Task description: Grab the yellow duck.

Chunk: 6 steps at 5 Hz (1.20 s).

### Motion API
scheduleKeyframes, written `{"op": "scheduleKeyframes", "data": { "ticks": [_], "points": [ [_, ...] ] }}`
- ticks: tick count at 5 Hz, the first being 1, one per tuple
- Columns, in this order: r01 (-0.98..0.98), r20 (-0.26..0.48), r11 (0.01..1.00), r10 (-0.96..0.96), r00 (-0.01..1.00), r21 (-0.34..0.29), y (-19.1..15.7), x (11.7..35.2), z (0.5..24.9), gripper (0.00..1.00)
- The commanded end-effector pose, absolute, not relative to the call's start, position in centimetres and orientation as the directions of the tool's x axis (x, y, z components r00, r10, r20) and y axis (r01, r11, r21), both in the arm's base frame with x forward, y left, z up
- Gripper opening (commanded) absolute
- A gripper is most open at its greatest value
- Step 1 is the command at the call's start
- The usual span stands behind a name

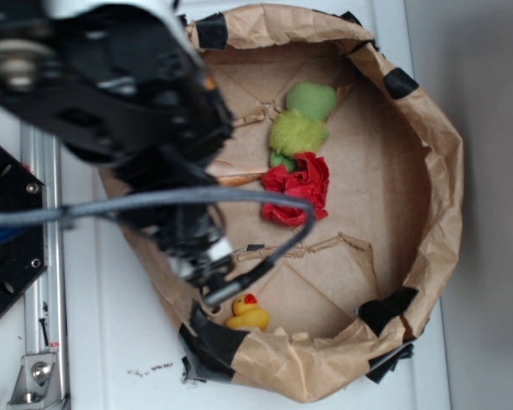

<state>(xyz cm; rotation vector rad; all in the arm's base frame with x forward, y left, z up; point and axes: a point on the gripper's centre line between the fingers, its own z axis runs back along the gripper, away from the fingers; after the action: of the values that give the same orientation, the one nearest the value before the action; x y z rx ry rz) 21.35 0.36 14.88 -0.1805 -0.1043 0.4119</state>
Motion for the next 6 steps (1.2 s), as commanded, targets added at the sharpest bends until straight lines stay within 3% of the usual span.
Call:
{"op": "scheduleKeyframes", "data": {
  "ticks": [1, 2, 3, 4, 6],
  "points": [
    [-0.259, 0.092, 0.955, 0.274, 0.957, -0.142, -1.6, 24.8, 9.0, 1.0],
    [-0.255, 0.011, 0.952, 0.26, 0.966, -0.169, -3.5, 24.9, 6.4, 1.0],
    [-0.198, -0.053, 0.941, 0.19, 0.98, -0.276, -5.8, 24.6, 5.4, 1.0],
    [-0.132, -0.049, 0.946, 0.124, 0.991, -0.297, -7.8, 24.1, 6.0, 1.0],
    [-0.055, -0.081, 0.966, 0.036, 0.996, -0.253, -9.7, 23.3, 4.2, 1.0]
  ]
}}
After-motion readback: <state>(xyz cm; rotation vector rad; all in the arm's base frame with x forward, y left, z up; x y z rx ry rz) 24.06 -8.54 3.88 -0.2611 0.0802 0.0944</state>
